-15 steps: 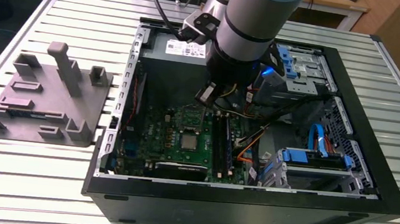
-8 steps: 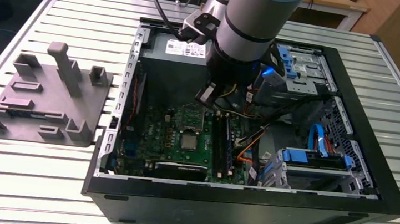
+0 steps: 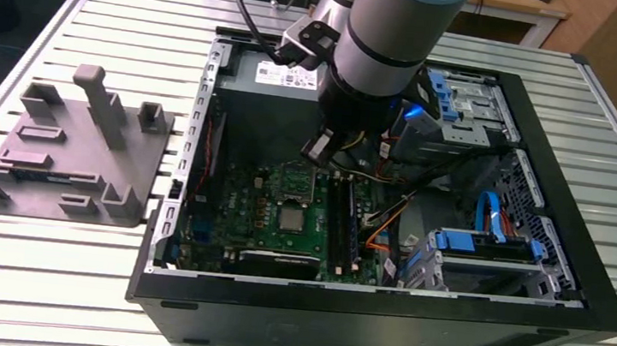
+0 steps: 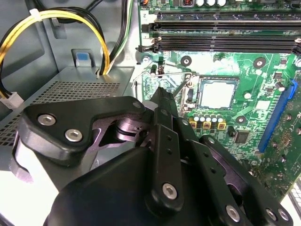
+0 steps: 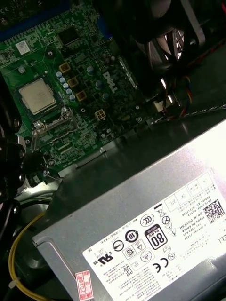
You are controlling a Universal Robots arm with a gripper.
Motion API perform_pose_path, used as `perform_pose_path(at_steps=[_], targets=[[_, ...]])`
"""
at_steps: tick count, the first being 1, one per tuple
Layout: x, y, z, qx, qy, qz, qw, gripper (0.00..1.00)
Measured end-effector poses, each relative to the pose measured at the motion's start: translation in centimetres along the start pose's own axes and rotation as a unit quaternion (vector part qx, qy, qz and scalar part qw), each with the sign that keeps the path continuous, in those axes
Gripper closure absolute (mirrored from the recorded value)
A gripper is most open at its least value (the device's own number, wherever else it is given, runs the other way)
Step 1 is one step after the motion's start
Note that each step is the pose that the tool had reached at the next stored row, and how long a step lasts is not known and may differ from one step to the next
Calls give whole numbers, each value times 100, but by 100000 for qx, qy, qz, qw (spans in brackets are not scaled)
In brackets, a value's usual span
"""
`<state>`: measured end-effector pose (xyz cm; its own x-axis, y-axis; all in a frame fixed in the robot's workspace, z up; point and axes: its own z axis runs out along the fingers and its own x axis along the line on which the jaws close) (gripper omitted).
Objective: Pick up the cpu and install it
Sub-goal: 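Close the cpu cover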
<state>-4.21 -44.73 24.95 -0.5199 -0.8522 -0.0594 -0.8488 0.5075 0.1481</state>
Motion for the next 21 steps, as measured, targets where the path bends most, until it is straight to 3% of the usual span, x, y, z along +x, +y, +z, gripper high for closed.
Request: perform_pose_path(at_steps=[12,21], targets=[[50,-19,-24,3,21,-71,100000,90],[82,-28,-28,138,267,-143,99999,90]])
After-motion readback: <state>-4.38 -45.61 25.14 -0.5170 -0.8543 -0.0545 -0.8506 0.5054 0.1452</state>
